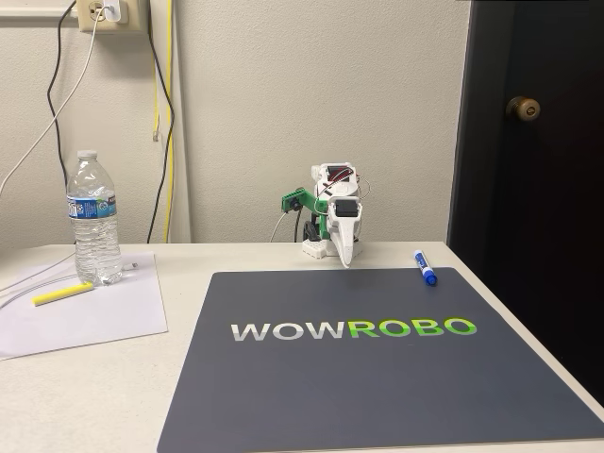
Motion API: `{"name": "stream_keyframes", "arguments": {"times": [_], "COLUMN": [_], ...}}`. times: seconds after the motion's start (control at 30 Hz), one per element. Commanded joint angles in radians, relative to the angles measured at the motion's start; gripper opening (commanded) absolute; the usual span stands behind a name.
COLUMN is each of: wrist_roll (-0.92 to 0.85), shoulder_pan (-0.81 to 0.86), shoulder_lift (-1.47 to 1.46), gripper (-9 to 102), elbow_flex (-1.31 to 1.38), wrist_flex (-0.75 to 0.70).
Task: Pick up the blue marker.
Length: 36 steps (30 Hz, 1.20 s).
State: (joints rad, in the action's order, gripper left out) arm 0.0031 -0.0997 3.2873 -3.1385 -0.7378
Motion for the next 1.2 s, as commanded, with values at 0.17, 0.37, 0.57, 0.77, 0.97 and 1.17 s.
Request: {"name": "stream_keyframes", "arguments": {"times": [0.17, 0.37, 0.57, 0.77, 0.97, 1.17], "wrist_roll": [-0.008, -0.008, 0.005, 0.005, 0.005, 0.005], "shoulder_pan": [-0.006, -0.006, -0.006, -0.005, -0.005, -0.005], "shoulder_lift": [0.006, 0.006, 0.006, 0.006, 0.006, 0.006], "gripper": [0, 0, 0, 0, 0, 0], "elbow_flex": [0.006, 0.006, 0.006, 0.006, 0.006, 0.006], "wrist_flex": [-0.003, -0.003, -0.005, -0.005, -0.005, -0.005]}}
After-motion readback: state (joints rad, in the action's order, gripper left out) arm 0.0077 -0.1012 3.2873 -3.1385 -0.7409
